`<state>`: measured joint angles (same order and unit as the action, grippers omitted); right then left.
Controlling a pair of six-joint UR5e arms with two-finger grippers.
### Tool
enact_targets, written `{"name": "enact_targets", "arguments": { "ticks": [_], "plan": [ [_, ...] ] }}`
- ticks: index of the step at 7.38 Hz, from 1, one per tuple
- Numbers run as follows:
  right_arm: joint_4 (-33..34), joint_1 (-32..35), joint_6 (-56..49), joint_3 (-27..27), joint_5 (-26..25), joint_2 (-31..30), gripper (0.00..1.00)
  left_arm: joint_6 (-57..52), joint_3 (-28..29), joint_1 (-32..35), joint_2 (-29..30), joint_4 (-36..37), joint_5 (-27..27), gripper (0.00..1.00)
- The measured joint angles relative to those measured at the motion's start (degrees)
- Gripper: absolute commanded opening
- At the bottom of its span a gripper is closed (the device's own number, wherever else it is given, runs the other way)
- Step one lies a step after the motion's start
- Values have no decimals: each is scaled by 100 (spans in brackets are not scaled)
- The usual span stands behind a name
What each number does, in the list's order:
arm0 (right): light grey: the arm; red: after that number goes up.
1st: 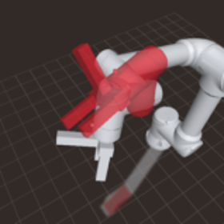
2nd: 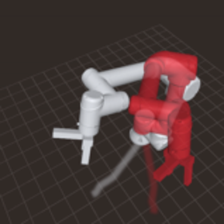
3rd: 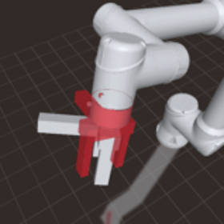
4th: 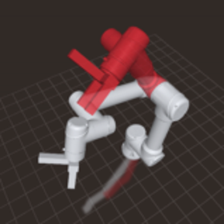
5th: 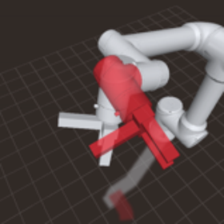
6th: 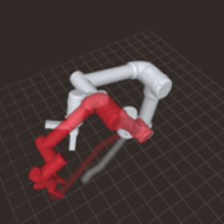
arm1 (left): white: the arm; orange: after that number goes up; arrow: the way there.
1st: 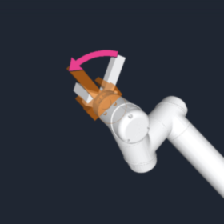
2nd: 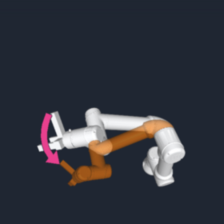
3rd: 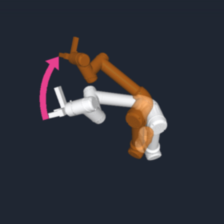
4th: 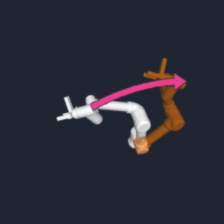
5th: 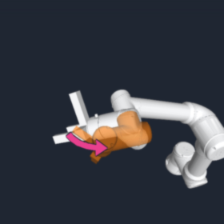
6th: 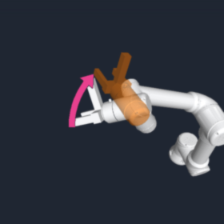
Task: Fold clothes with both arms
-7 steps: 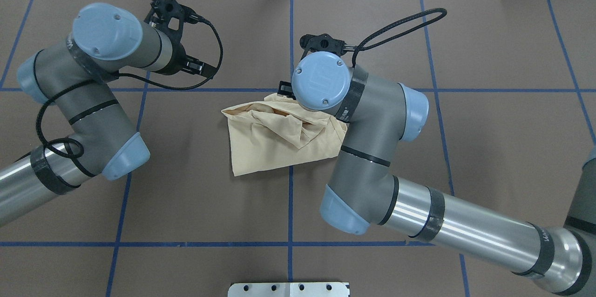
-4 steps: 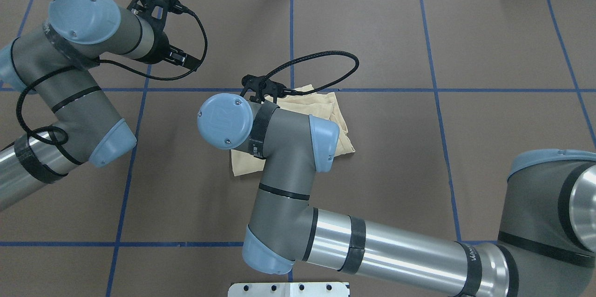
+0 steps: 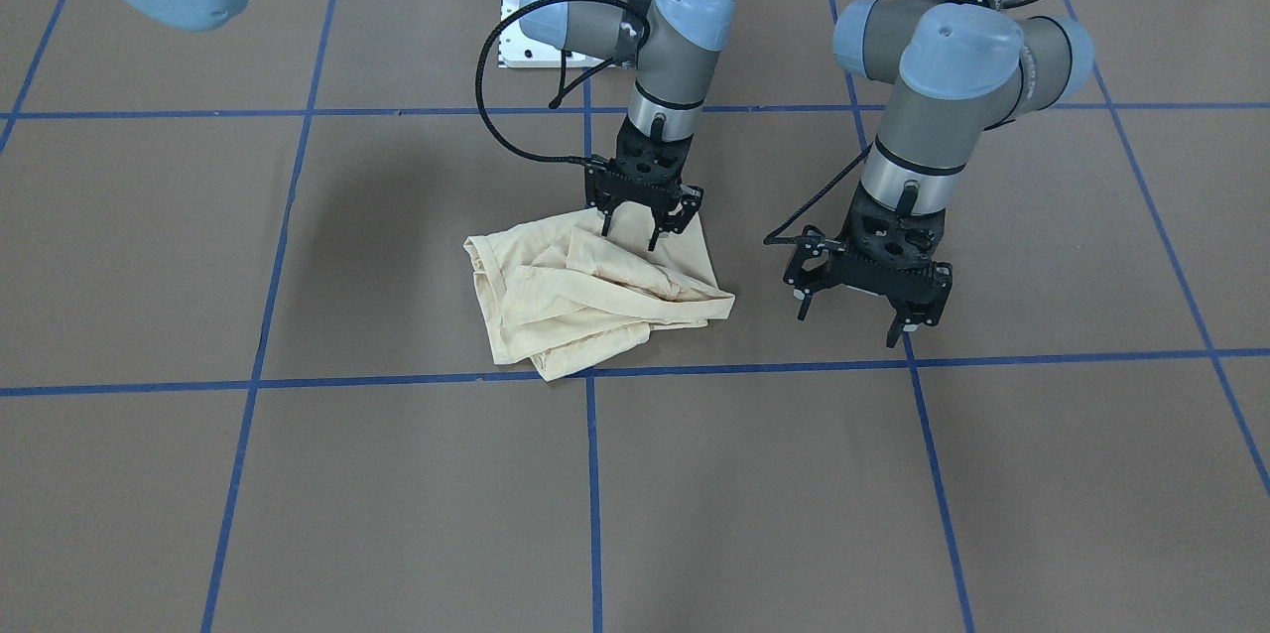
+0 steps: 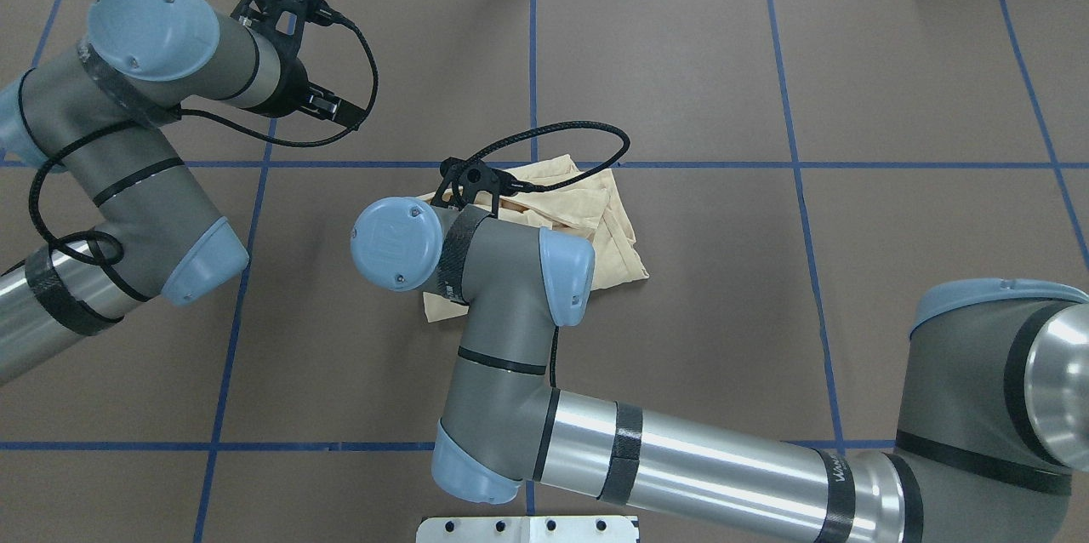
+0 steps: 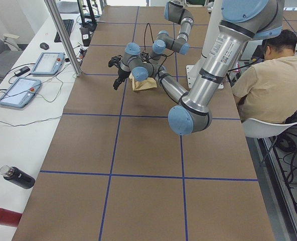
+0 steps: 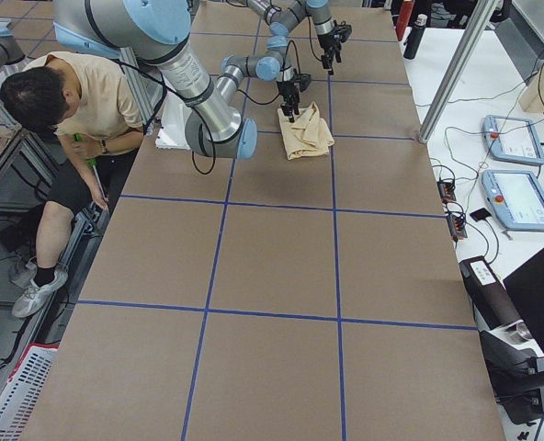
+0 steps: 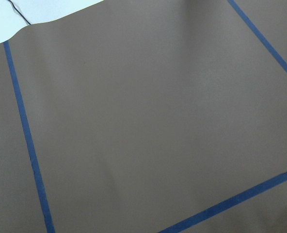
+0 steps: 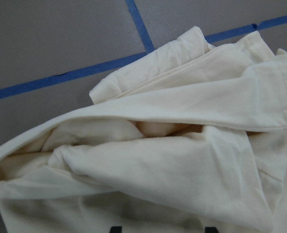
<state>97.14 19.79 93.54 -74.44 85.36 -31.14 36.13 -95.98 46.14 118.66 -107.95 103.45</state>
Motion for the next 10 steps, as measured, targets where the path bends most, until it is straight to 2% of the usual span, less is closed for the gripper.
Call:
{"name": "enact_targets", "arguments": {
  "ticks": [2,4,6,7,8,10],
  "plan": [
    [2,28,-210,45,-169,-5,10,9,-1,0,-1,-6,0,100],
    [-208,346,-841,140,-377,-14,2,18,-4,0,-6,-7,0,100],
    [-1171,768,-1401,766,-503,-19,0,30,-13,0,-15,-23,0,100],
    [-1605,967,-1633,1056,-593,-9,22,33,-15,0,-19,-34,0,100],
    [-1816,1138,-1815,1195,-620,41,98,38,-27,0,-26,-39,0,100],
    [-1929,1279,-1904,1228,-615,205,100,55,-128,0,-105,-41,0,100]
  ]
}}
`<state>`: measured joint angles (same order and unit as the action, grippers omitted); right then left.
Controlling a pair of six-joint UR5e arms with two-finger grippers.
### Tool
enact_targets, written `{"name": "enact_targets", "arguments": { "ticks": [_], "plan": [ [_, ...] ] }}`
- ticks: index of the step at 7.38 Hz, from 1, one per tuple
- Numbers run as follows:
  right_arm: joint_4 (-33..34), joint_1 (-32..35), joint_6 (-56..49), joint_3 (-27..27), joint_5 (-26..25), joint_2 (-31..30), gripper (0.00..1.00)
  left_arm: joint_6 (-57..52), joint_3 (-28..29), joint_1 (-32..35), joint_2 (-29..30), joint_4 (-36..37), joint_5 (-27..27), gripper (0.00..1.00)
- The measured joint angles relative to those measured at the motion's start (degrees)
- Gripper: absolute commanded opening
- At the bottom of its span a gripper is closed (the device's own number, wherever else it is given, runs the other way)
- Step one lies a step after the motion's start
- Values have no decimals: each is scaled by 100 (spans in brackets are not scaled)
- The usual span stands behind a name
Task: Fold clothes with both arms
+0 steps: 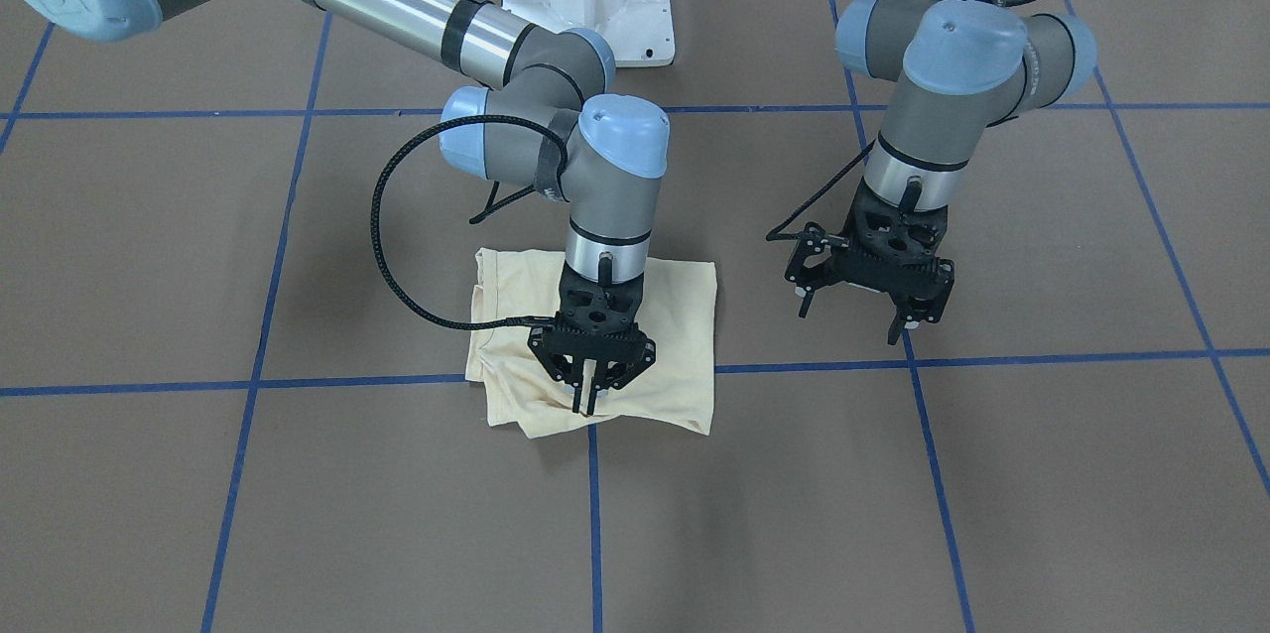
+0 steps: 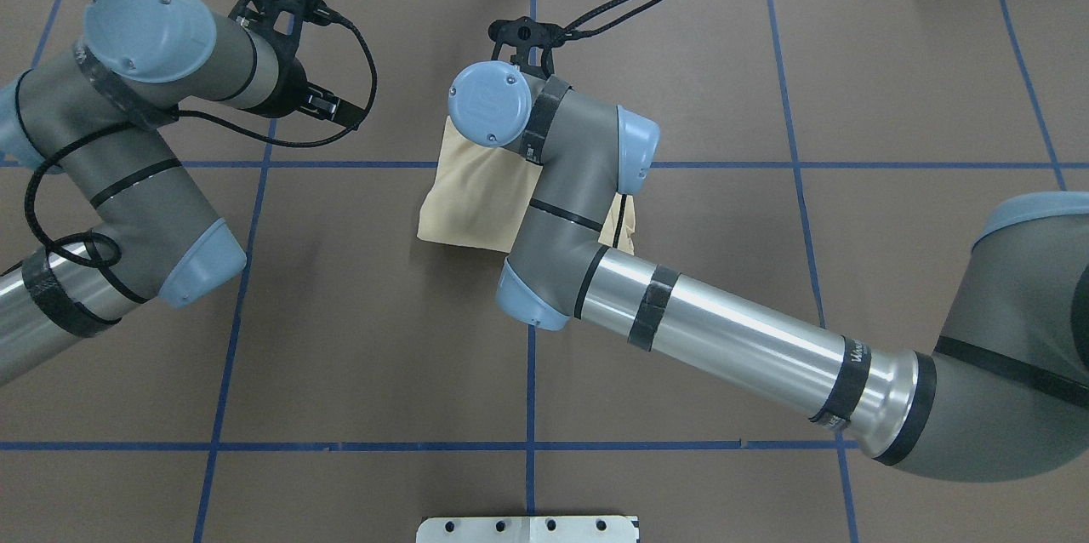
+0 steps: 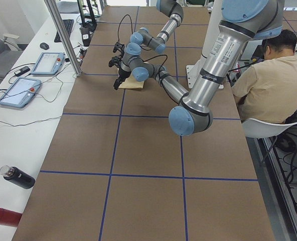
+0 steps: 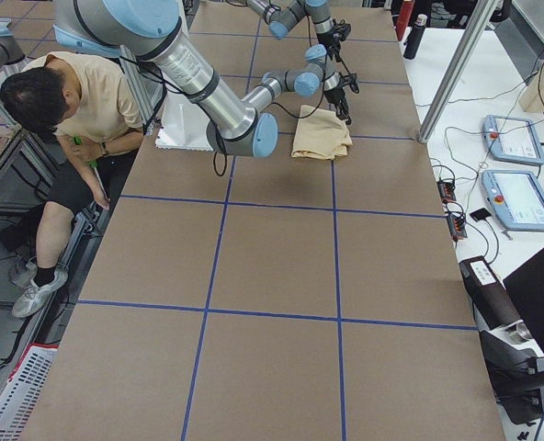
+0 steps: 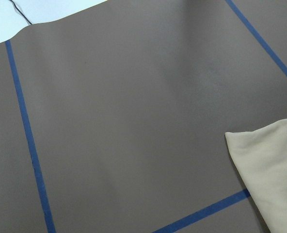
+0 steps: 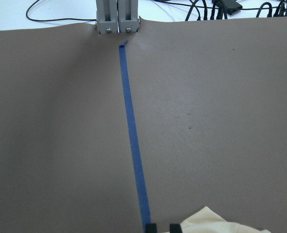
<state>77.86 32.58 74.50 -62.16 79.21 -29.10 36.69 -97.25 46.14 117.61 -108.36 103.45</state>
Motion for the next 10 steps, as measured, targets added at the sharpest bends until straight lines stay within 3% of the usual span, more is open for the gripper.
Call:
{"name": "enact_targets", "arguments": {
  "ticks": [3,5,7,10],
  "plan": [
    [128,133,-72,-175,556,-51,100,5,-104,0,-86,0,0,100],
    [712,478,-617,-868,1428,-446,100,-16,-182,15,-121,33,33,100],
    [1355,969,-1385,-2288,2125,-1339,100,-250,-771,211,-516,292,369,100],
    [1992,2027,-3145,-4642,3019,-3448,100,-1440,-2200,953,-1495,1330,571,100]
  ]
}}
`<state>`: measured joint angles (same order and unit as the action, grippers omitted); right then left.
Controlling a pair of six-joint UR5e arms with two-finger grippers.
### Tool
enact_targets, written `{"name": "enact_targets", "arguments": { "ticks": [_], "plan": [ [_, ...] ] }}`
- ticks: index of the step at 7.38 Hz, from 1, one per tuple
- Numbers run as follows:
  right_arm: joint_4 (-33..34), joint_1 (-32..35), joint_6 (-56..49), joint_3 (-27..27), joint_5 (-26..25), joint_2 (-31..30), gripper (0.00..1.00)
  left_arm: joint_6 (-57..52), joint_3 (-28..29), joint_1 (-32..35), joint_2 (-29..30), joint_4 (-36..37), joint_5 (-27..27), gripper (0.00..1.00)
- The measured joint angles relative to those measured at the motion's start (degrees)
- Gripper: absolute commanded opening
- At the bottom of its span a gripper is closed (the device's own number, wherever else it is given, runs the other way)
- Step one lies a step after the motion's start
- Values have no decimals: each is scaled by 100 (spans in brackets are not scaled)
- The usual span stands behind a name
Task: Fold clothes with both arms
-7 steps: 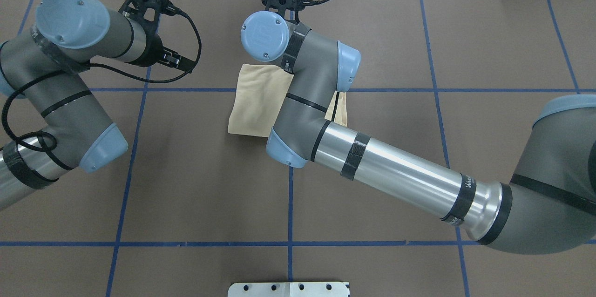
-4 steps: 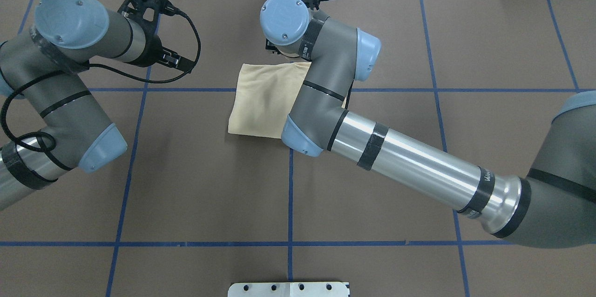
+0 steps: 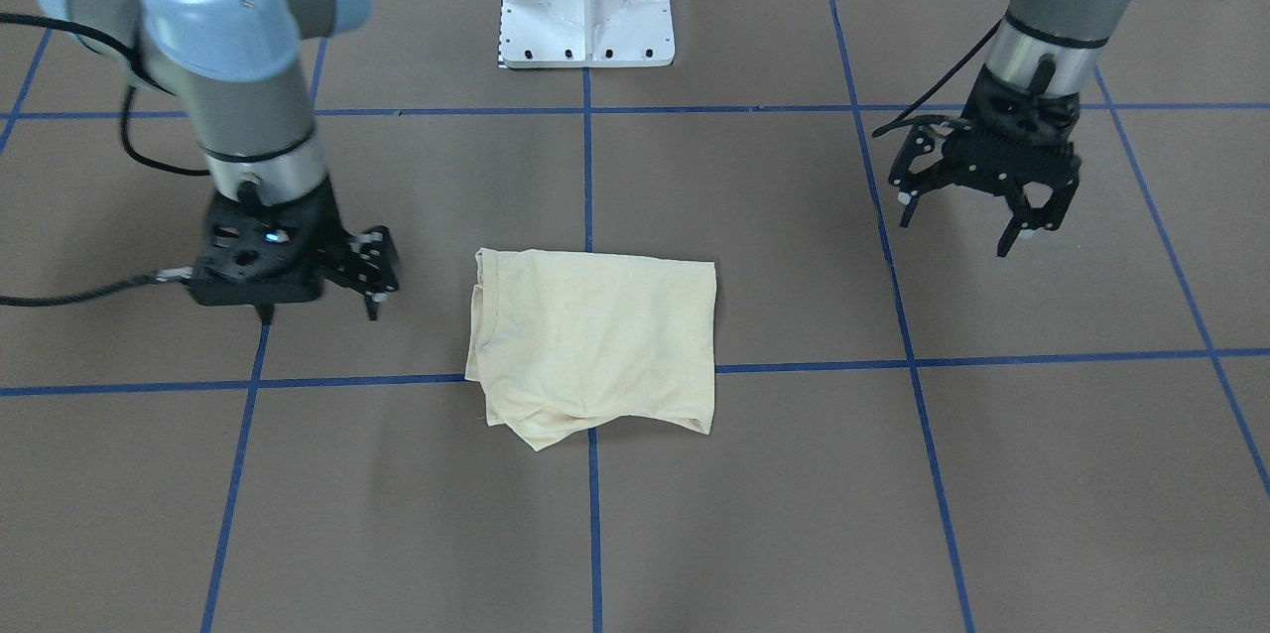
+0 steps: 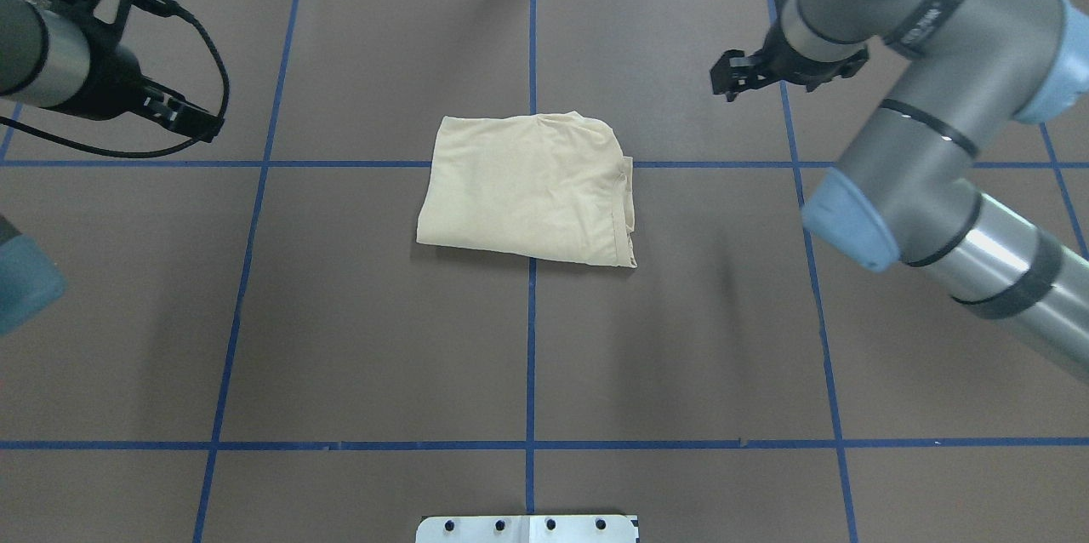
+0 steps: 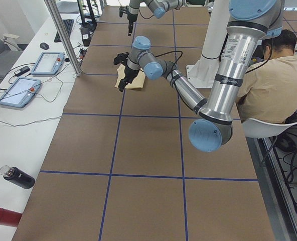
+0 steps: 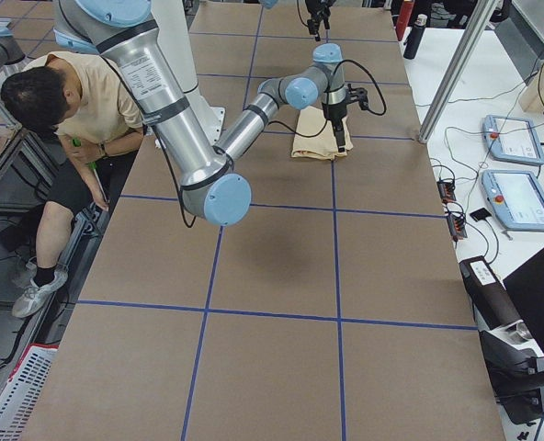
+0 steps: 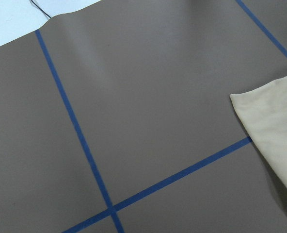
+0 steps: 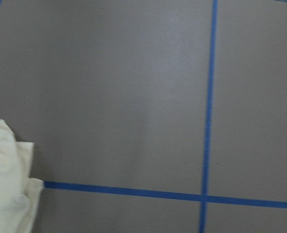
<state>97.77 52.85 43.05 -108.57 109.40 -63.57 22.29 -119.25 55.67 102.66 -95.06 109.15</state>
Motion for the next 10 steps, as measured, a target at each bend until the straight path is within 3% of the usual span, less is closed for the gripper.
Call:
{"name": "enact_targets", "arguments": {
  "ticks": [2,5,7,10],
  "plan": [
    [20,1183,-1623,-591,805,-1392,100,-1419,-268,1117,-671,211,439,100],
    [14,2992,-4566,-273,1101,-2854,100,-2364,-112,2575,-1754,191,951,100],
    [12,3836,-5502,243,1336,-3325,100,-2470,373,3166,-1929,174,1045,100],
    [-68,4170,-5634,616,1535,-3579,100,-2588,653,3509,-2048,354,1547,100]
  ]
}}
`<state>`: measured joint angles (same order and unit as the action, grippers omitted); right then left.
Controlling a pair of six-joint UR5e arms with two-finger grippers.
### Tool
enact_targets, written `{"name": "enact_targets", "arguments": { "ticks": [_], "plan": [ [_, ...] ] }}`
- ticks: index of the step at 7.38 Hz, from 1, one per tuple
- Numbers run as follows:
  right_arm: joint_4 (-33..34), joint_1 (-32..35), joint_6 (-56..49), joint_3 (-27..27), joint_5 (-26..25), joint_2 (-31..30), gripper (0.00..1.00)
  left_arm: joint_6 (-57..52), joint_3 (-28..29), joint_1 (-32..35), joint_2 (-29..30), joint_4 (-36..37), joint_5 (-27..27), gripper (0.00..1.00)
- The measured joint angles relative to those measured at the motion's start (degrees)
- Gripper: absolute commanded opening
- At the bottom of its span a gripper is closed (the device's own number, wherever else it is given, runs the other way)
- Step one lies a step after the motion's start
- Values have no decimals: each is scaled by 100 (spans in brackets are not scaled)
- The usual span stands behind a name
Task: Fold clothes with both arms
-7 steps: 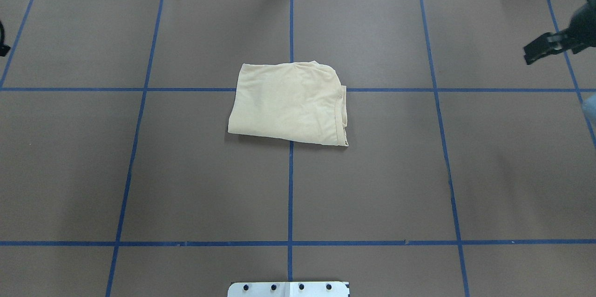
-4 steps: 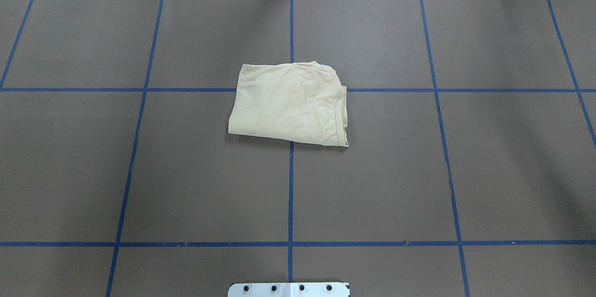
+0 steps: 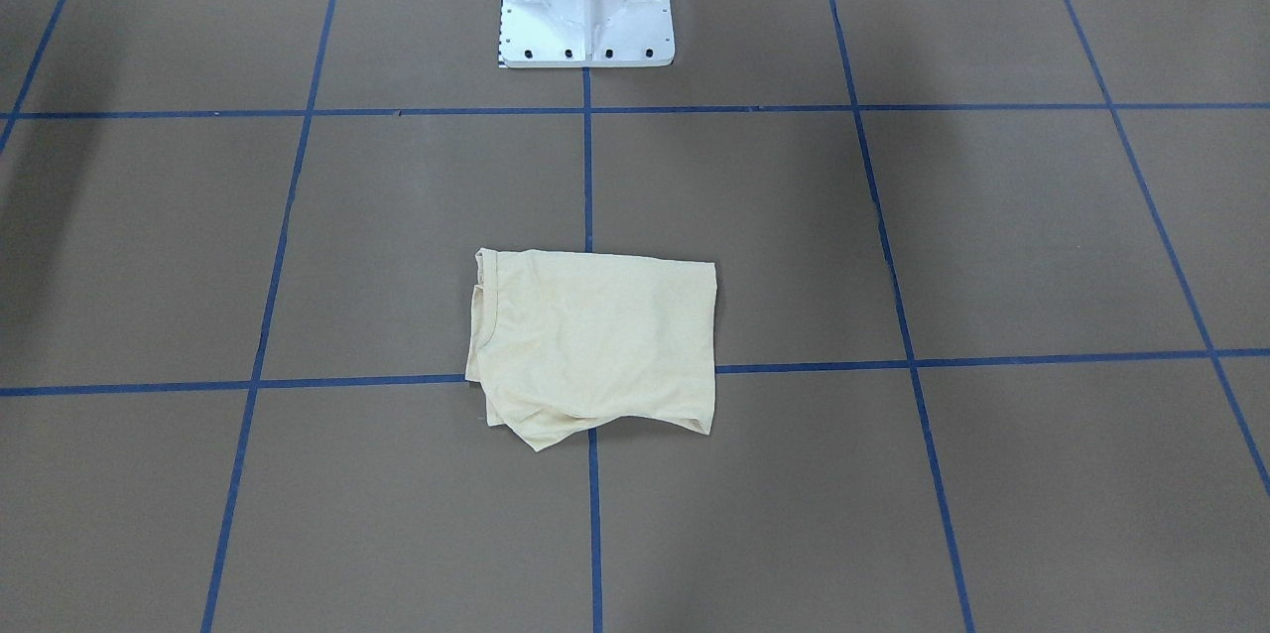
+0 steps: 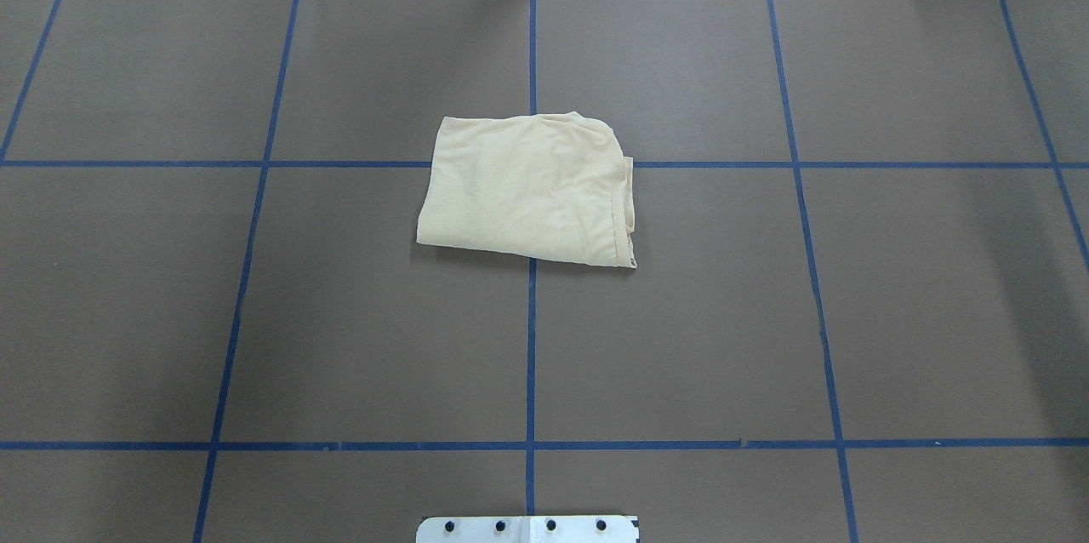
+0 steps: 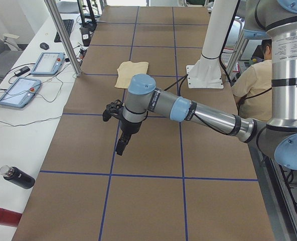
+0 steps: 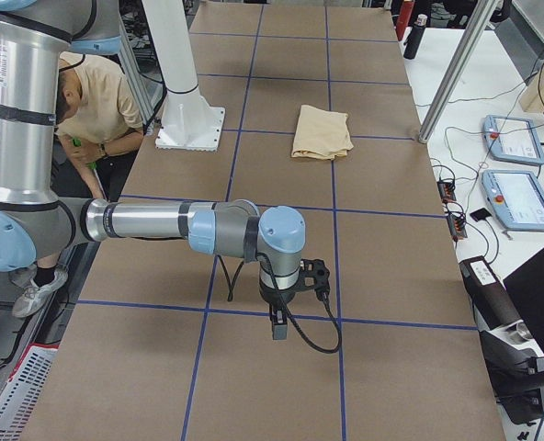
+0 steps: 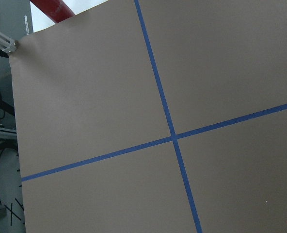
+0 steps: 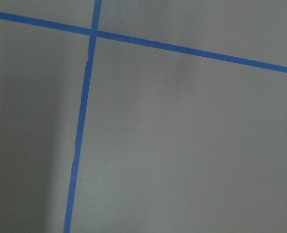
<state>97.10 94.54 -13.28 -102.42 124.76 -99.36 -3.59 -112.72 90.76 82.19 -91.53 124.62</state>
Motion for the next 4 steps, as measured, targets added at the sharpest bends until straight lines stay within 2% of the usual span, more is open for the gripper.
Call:
{"name": "enact_targets", "arguments": {
  "ticks": [2,4],
  "plan": [
    [-123,-118,589,-45,376,47,100,-2,17,18,-207,9,377,100],
    [-166,-589,1522,-358,616,36,100,-1,19,20,-263,25,471,100]
  ]
}}
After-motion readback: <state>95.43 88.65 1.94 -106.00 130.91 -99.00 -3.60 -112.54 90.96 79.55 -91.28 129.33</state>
